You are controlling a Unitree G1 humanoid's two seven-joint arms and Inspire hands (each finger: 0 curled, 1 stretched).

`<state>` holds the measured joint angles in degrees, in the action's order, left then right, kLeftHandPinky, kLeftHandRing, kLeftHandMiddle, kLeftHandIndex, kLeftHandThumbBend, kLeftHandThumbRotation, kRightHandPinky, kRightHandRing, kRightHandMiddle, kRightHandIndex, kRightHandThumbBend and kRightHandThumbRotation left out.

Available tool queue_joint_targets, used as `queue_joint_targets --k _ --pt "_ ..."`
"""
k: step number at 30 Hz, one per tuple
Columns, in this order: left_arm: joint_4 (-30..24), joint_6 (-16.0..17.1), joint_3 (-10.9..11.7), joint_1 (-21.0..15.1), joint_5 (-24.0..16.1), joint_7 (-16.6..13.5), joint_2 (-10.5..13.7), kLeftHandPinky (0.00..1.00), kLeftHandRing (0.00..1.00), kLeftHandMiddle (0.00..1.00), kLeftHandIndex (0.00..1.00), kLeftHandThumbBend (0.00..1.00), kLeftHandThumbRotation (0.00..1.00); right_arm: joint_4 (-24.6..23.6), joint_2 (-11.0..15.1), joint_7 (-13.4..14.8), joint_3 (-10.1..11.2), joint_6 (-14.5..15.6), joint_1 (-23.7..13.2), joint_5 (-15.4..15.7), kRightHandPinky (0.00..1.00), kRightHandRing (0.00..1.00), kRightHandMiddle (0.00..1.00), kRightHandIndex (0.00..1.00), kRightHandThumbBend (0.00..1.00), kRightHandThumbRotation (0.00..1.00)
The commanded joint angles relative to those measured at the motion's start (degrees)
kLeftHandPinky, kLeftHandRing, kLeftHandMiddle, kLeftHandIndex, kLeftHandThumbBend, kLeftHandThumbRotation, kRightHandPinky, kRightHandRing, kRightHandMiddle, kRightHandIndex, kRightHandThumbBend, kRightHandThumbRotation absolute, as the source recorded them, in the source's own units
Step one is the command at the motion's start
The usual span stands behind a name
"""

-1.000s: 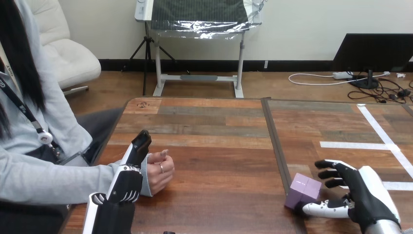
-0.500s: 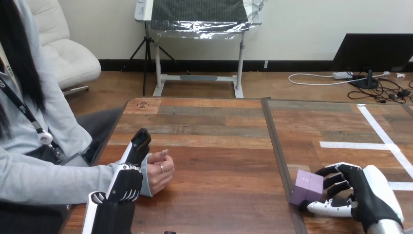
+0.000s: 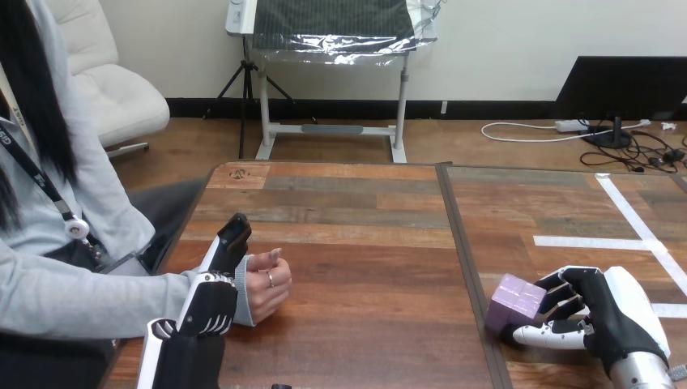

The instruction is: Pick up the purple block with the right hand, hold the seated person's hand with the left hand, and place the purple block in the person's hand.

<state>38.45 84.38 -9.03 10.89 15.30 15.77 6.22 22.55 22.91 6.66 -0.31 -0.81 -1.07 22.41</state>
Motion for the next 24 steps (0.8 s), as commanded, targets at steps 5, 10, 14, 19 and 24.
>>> queue_joint_targets --k 5,10,14,19,24 --pt "-2.64 -0.47 -0.22 -1.96 0.12 -0.05 0.20 0.99 0.97 0.97 0.93 1.00 0.61 6.46 3.13 0.41 -0.58 -0.71 -0.89 1.52 0.41 0.48 0.53 0.51 0.84 0.00" --pt "-2.58 -0.43 -0.41 -2.00 0.40 0.11 0.54 0.99 0.97 0.97 0.93 1.00 0.60 7.28 3.49 0.92 -0.61 -1.19 -1.39 2.19 0.41 0.48 0.52 0.51 0.84 0.00" --pt "-2.30 -0.07 -0.07 -2.18 0.02 0.08 0.47 0.99 0.97 0.97 0.93 1.00 0.61 7.35 3.79 1.48 -0.83 -0.78 -1.63 2.94 0.42 0.48 0.53 0.51 0.84 0.00" --pt "-2.39 -0.43 -0.18 -2.06 0.15 0.04 0.39 0.99 0.97 0.97 0.93 1.00 0.61 7.51 4.22 1.68 -0.74 -1.27 -1.76 2.82 0.42 0.49 0.53 0.51 0.83 0.00" --pt "-2.14 -0.57 -0.72 -2.11 0.72 0.31 0.70 1.00 0.98 0.97 0.94 1.00 0.61 8.21 4.60 2.06 -0.63 -2.56 -1.99 2.71 0.43 0.50 0.54 0.51 0.82 0.00"
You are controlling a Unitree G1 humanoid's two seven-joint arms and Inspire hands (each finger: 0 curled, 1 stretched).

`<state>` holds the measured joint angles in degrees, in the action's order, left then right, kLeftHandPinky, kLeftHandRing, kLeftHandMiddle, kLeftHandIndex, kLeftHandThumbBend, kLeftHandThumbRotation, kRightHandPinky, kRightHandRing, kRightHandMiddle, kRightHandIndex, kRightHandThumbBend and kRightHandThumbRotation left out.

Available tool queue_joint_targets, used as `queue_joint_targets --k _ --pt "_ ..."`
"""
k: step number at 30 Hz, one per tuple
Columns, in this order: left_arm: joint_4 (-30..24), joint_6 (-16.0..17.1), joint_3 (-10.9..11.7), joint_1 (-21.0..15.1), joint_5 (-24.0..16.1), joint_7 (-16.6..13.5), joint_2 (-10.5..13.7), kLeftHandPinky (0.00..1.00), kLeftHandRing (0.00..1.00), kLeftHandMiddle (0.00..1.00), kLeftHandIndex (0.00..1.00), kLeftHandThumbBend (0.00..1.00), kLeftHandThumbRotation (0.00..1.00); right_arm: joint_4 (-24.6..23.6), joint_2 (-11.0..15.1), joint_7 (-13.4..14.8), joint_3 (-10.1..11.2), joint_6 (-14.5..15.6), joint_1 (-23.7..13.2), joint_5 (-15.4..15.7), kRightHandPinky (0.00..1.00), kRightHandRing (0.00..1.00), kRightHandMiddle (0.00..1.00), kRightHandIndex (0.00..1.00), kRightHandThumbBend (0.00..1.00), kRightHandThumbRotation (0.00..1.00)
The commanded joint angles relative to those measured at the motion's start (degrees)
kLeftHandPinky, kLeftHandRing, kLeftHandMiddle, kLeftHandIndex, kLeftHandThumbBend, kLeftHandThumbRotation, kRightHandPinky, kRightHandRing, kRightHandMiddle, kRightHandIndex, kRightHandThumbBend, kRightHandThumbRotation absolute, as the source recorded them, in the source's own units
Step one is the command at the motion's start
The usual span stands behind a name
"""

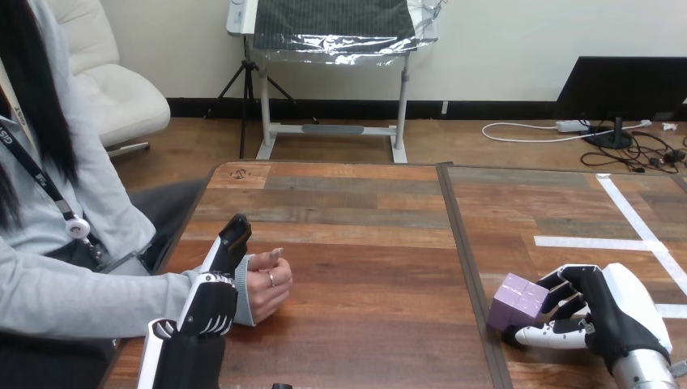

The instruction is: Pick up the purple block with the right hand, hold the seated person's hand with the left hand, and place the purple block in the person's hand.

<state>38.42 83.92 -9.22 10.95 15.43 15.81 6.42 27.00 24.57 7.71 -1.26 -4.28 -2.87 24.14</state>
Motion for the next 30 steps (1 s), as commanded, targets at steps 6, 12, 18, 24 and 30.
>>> queue_joint_targets --k 6,12,18,24,30 --pt "-1.92 -0.09 -0.07 -2.24 0.13 0.14 0.20 1.00 0.98 0.98 0.94 1.00 0.60 3.99 2.99 1.93 0.64 0.43 -0.48 0.92 0.45 0.52 0.55 0.51 0.82 0.00" --pt "-1.42 0.28 -0.15 -2.71 0.28 0.24 0.24 1.00 0.98 0.98 0.94 1.00 0.61 4.77 3.00 4.85 0.87 -2.06 -0.62 1.16 0.44 0.50 0.54 0.51 0.83 0.00" --pt "-1.32 -0.11 0.17 -2.64 0.15 0.20 0.19 1.00 0.98 0.98 0.94 1.00 0.61 5.60 3.05 6.20 1.14 -4.33 -0.93 0.58 0.41 0.47 0.52 0.51 0.83 0.00" --pt "-1.37 -0.46 0.22 -2.58 0.09 0.22 0.24 1.00 0.98 0.98 0.94 1.00 0.61 5.89 2.73 6.89 1.64 -5.45 -1.23 -0.31 0.38 0.44 0.50 0.51 0.82 0.00" --pt "-1.08 -0.56 -0.86 -2.94 1.38 0.86 0.87 1.00 0.99 0.98 0.94 1.00 0.59 5.27 2.23 7.81 2.00 -6.36 -1.34 -0.60 0.36 0.43 0.49 0.51 0.81 0.00"
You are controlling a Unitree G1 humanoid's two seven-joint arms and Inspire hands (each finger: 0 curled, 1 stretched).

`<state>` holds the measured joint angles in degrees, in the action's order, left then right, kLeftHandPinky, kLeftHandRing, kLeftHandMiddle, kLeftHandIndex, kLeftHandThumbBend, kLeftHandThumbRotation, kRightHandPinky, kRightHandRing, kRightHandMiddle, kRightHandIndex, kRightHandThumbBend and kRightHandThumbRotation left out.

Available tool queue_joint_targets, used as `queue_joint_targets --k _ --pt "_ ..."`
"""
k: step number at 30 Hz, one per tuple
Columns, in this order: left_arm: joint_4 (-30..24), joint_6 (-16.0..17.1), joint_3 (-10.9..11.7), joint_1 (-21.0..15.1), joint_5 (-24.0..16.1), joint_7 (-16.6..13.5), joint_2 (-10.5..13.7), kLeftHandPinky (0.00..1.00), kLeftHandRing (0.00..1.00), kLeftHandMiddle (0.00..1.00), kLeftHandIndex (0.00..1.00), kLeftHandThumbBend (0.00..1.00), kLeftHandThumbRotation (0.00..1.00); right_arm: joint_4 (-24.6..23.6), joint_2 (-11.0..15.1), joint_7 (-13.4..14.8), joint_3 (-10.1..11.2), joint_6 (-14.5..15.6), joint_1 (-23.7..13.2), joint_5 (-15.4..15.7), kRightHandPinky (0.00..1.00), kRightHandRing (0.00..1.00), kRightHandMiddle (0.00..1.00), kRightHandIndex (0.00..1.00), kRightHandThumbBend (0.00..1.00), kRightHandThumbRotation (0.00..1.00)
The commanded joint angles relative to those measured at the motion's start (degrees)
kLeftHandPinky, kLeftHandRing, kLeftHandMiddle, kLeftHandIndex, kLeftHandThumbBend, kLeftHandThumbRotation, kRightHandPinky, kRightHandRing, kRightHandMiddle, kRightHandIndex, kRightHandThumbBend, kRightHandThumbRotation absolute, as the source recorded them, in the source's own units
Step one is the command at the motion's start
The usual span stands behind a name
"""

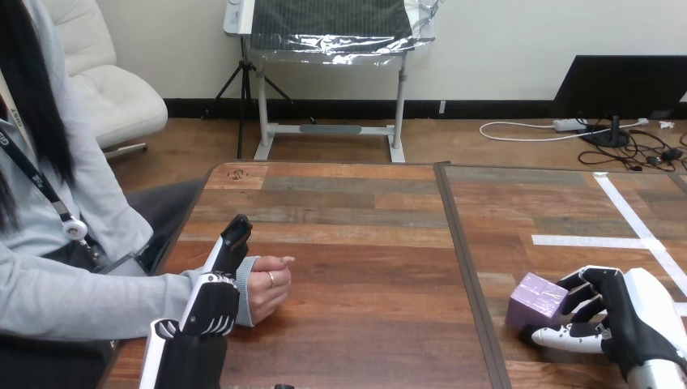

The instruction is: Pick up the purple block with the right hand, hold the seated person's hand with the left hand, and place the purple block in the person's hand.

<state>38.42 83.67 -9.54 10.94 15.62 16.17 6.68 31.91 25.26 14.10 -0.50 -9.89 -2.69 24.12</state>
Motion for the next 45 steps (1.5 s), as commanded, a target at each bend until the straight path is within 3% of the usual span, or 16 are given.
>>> queue_joint_targets --k 1,8,21,36,42,45 --pt "-1.03 -0.47 -0.59 -2.94 1.27 0.62 0.68 1.00 0.99 0.98 0.94 1.00 0.59 0.09 1.43 1.47 1.35 -0.91 -1.49 -0.69 0.36 0.42 0.49 0.51 0.81 0.00" --pt "-0.15 -0.28 1.30 -3.10 -0.15 0.32 0.11 1.00 0.99 0.98 0.94 1.00 0.59 -1.25 0.79 1.52 1.77 -1.53 -1.31 -1.44 0.35 0.41 0.48 0.52 0.79 0.00" --pt "0.10 -0.83 1.58 -3.36 -0.23 0.82 0.28 1.00 0.99 0.98 0.95 1.00 0.61 -1.88 -0.59 1.42 2.41 -4.26 -1.72 -4.26 0.27 0.32 0.40 0.51 0.79 0.00" --pt "0.43 -1.41 2.70 -3.49 -1.65 1.03 0.18 0.99 0.98 0.98 0.95 1.00 0.62 -4.54 -2.33 -1.24 2.73 -3.21 -2.26 -9.17 0.27 0.33 0.40 0.52 0.77 0.00" --pt "0.14 -2.79 5.27 -3.00 -5.16 -0.15 -0.41 0.97 0.97 0.97 0.95 1.00 0.62 -5.55 -3.56 -2.32 3.35 -3.14 -2.55 -11.94 0.28 0.32 0.39 0.52 0.78 0.00" --pt "-0.45 -4.04 7.98 -2.57 -9.15 -1.45 -0.93 0.96 0.97 0.97 0.95 1.00 0.61 -6.58 -4.42 -2.68 3.82 -2.39 -2.66 -13.24 0.28 0.32 0.39 0.52 0.78 0.00"
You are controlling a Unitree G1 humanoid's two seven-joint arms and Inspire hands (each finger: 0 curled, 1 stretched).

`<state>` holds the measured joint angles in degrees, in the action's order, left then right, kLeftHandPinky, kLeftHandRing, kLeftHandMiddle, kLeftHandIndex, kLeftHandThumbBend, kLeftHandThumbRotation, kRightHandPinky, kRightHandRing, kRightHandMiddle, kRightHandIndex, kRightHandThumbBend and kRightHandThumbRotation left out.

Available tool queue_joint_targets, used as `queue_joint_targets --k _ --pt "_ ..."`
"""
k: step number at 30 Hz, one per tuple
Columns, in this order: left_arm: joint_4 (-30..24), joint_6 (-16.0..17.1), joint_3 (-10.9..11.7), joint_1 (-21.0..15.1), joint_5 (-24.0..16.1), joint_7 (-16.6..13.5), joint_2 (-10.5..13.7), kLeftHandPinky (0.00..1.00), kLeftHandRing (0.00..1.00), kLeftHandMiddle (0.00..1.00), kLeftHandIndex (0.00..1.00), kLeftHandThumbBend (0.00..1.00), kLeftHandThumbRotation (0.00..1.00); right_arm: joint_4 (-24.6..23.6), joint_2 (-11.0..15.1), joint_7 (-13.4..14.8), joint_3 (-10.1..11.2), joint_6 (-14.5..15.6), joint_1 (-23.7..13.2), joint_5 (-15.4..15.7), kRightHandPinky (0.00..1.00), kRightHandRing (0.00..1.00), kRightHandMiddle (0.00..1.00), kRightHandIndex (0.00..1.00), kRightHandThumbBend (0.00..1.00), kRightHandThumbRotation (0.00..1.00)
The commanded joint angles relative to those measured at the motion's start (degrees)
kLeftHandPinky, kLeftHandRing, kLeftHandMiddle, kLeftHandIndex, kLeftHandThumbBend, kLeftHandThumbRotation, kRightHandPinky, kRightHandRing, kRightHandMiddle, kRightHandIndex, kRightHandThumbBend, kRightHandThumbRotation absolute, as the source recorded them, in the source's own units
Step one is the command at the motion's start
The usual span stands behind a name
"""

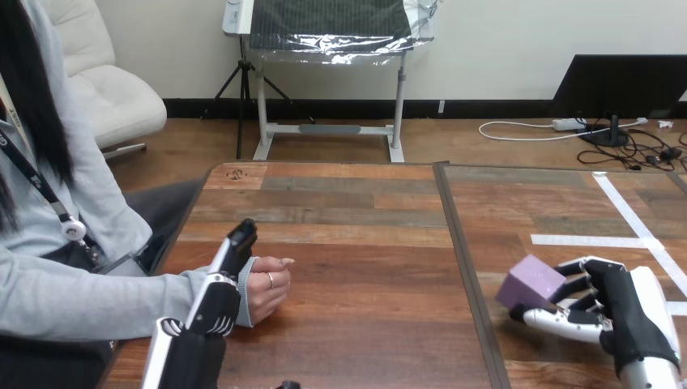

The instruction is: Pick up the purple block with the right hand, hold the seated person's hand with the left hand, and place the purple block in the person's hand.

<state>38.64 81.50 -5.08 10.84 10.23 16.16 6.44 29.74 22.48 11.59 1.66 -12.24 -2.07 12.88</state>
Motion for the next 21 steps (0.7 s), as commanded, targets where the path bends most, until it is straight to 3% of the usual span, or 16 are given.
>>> queue_joint_targets --k 1,4,13,21 --pt "-1.13 -2.44 5.43 -2.20 -6.48 -2.47 -1.19 0.96 0.97 0.98 0.95 1.00 0.60 -4.93 -2.00 -0.22 1.82 0.24 -3.30 -2.39 0.28 0.31 0.39 0.52 0.78 0.00" --pt "-2.34 -4.04 9.06 -1.60 -12.20 -5.15 -2.22 0.96 0.97 0.97 0.94 1.00 0.57 -6.00 -2.71 -0.28 2.06 0.82 -3.37 -2.98 0.27 0.31 0.39 0.52 0.79 0.00" --pt "-7.04 -10.05 15.43 0.10 -27.13 -14.89 -4.18 0.97 0.96 0.93 0.90 1.00 0.47 -8.33 -4.60 -1.11 2.73 0.82 -3.64 -5.09 0.28 0.32 0.39 0.51 0.79 0.00" --pt "-10.98 -15.74 17.25 0.67 -39.09 -24.51 -3.56 0.97 0.97 0.94 0.90 1.00 0.46 -10.44 -6.20 -1.49 3.03 1.44 -3.79 -6.48 0.28 0.32 0.40 0.51 0.79 0.00"
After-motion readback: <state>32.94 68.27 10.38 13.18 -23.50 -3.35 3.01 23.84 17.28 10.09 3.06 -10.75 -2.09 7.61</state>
